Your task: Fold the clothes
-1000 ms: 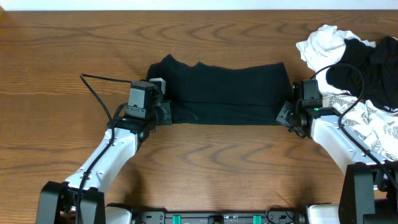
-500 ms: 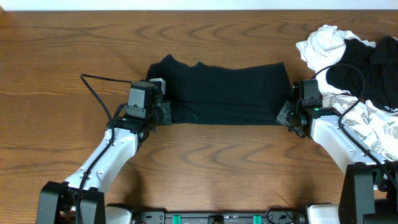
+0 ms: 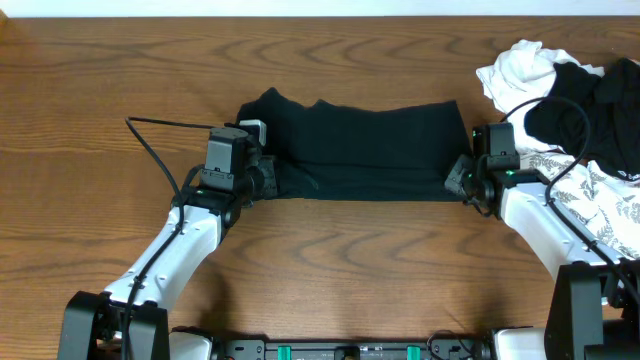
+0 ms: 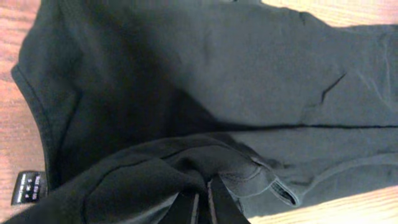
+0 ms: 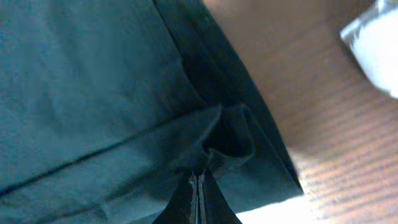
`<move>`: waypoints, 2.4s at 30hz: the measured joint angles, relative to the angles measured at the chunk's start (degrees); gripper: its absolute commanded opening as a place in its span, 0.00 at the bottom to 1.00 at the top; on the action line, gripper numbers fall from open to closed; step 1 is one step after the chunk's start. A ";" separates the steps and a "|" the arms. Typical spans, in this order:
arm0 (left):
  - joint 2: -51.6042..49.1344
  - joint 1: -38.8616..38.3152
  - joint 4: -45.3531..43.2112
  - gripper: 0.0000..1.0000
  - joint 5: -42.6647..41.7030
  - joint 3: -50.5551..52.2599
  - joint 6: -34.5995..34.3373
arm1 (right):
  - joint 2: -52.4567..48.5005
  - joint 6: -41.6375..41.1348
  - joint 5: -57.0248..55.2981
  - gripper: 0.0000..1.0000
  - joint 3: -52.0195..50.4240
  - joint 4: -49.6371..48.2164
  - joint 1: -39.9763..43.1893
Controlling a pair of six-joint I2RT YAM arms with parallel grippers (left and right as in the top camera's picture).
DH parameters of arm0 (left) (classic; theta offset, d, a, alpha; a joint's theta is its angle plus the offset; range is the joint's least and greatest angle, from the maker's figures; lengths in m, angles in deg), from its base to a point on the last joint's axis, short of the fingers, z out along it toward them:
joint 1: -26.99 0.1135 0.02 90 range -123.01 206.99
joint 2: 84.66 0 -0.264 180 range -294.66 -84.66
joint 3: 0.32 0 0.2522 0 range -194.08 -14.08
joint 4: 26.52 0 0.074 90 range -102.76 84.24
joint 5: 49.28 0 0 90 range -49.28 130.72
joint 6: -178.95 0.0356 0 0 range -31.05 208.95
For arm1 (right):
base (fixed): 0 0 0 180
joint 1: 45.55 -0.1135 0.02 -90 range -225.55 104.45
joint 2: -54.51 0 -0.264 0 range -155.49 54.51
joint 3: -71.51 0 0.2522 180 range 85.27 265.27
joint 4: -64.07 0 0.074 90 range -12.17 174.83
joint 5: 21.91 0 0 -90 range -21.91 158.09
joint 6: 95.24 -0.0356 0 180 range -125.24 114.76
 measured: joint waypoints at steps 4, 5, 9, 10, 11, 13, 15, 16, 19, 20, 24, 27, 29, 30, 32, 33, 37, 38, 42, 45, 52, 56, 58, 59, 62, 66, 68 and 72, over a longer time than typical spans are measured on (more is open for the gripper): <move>0.00 0.00 -0.39 0.06 2.05 0.00 0.00 | 0.00 -0.02 0.00 0.01 0.26 -2.84 0.00; 0.00 0.00 -0.42 0.06 2.80 0.00 -0.02 | 0.00 0.00 0.00 0.01 0.26 -3.67 0.00; 0.00 0.00 -0.48 0.06 5.88 0.00 0.00 | 0.00 0.00 0.00 0.01 0.31 -6.62 0.00; 0.00 0.00 -0.59 0.06 6.43 0.00 -0.02 | 0.00 0.00 0.00 0.01 0.31 -7.10 0.00; 0.00 0.00 -0.79 0.06 6.86 0.00 -0.02 | 0.00 -0.02 -0.04 0.01 0.31 -7.61 0.00; 0.00 0.00 -1.62 0.06 7.69 0.00 -0.02 | 0.00 0.00 -0.15 0.01 0.31 -8.31 0.00; 0.00 0.00 -2.36 0.07 8.11 0.00 0.00 | 0.00 -0.02 -0.44 0.01 0.31 -8.83 0.00; 0.00 0.00 -2.71 0.06 8.31 0.00 0.00 | 0.00 -0.02 -0.50 0.01 0.31 -9.07 0.00; 0.00 0.00 -3.41 0.06 8.79 0.00 -0.02 | -0.02 0.00 -0.72 0.01 0.31 -9.62 0.00; 0.00 0.00 -3.50 0.05 8.81 0.00 0.00 | -0.02 0.00 -0.74 0.01 0.31 -9.92 0.00; -0.44 0.00 -4.57 0.06 8.96 0.00 -0.02 | -1.07 0.00 -0.92 0.01 0.33 -11.28 0.00; -1.92 0.00 -5.07 0.06 8.98 0.00 -0.02 | -2.95 0.00 -0.96 0.01 0.35 -12.39 0.00; -3.23 0.00 -5.75 0.06 9.01 0.00 -0.02 | -4.04 0.00 -0.98 0.01 0.35 -13.03 0.00; -3.85 0.00 -6.14 0.06 9.09 0.00 -0.02 | -4.52 0.00 -1.03 0.01 0.35 -13.49 0.00; -4.76 0.00 -6.75 0.06 9.14 0.00 -0.02 | -5.09 0.00 -1.09 0.01 0.37 -14.47 0.00; -5.20 0.00 -7.10 0.06 9.14 0.00 0.00 | -5.33 0.00 -1.11 0.01 0.37 -14.82 0.00; -6.56 0.00 -7.96 0.09 9.14 0.00 -0.02 | -6.51 0.00 -1.14 0.01 0.39 -15.96 0.00; -6.86 0.00 -8.07 0.13 9.14 0.00 0.02 | -6.78 0.00 -1.14 0.02 0.39 -16.24 0.00; -7.74 0.00 -9.64 0.38 9.79 0.00 0.04 | -7.52 -0.20 -1.31 0.17 0.39 -18.56 0.00; -7.93 0.00 -12.44 0.60 10.78 0.02 -0.02 | -7.56 -0.13 -1.53 0.26 0.39 -20.48 0.00; -7.93 0.00 -15.89 0.63 11.72 0.00 -0.63 | -7.61 0.17 -1.27 0.26 0.42 -22.16 0.00; -7.80 0.00 -13.73 0.63 11.21 0.00 -0.66 | -7.61 3.52 1.36 0.24 0.50 -22.71 0.00; -7.37 0.00 -12.04 0.62 10.80 0.00 -0.63 | -7.61 5.55 2.78 0.21 0.68 -22.47 0.00; -6.78 0.00 -10.91 0.62 10.58 0.00 -0.66 | -7.61 6.71 3.65 0.17 0.79 -22.36 0.00; -3.67 0.00 -6.75 0.52 10.38 0.02 -0.74 | -7.39 9.92 6.84 0.04 1.11 -21.42 0.00; 0.55 0.00 -1.36 0.42 10.21 0.00 -0.76 | -6.71 12.48 8.83 0.06 1.36 -15.85 0.00; 1.25 0.07 0.79 0.42 10.19 -0.02 -0.94 | -6.58 12.85 8.13 0.11 1.38 -12.90 0.00; 1.18 2.75 8.20 0.44 5.90 -0.87 -1.46 | -6.58 13.90 6.93 0.27 2.64 -7.17 0.07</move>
